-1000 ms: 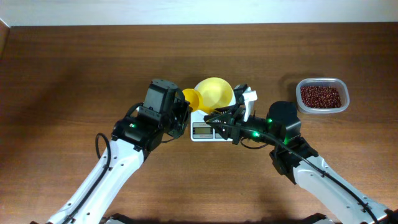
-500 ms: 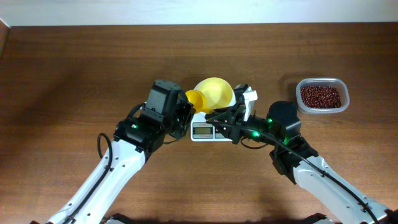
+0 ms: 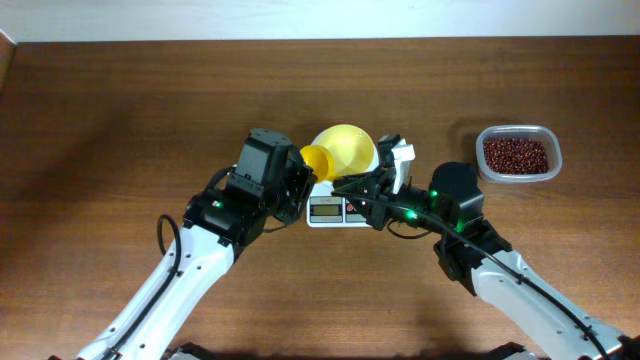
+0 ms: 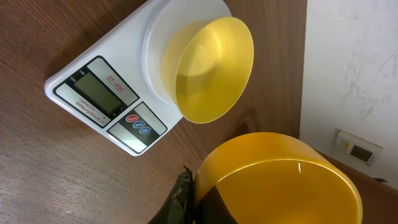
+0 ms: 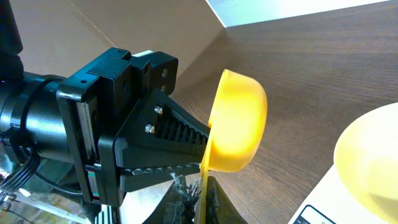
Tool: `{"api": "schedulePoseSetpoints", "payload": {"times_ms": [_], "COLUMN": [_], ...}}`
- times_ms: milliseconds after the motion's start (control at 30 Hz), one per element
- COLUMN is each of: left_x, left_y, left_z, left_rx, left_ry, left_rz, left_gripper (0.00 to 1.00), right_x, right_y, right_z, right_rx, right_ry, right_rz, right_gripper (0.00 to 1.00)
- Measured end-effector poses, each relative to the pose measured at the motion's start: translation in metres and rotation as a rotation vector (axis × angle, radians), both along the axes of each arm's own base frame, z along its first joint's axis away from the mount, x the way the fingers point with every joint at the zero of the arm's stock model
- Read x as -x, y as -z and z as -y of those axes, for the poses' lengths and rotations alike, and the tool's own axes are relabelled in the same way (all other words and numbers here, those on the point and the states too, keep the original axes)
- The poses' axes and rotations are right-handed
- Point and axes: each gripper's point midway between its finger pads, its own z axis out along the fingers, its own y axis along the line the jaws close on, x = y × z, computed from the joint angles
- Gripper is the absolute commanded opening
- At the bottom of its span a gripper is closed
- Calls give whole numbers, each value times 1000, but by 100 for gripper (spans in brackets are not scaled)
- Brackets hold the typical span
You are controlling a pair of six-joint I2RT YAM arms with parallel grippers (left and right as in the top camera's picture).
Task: Scoop item into bowl and weigh 50g on scale
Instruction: 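Close the right gripper on the scoop handle beside the left gripper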
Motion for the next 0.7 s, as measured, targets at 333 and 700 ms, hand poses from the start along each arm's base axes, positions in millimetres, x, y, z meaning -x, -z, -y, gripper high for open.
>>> {"api": "schedulePoseSetpoints", "payload": {"times_ms": [333,700], "left_x": [0,1], "left_y": [0,0], "left_z": [0,-1], "left_rx": [-1,-2], "left_ry": [0,0], "left_rz": [-2,-4], "left_gripper": [0,0], "right_x": [0,-1], "right_y": [0,1], "right_z": [0,0], "right_rx": [-15,-17], "right_ry": [6,12], "right_rz": [-35,-47], "right_gripper": [12,4]}}
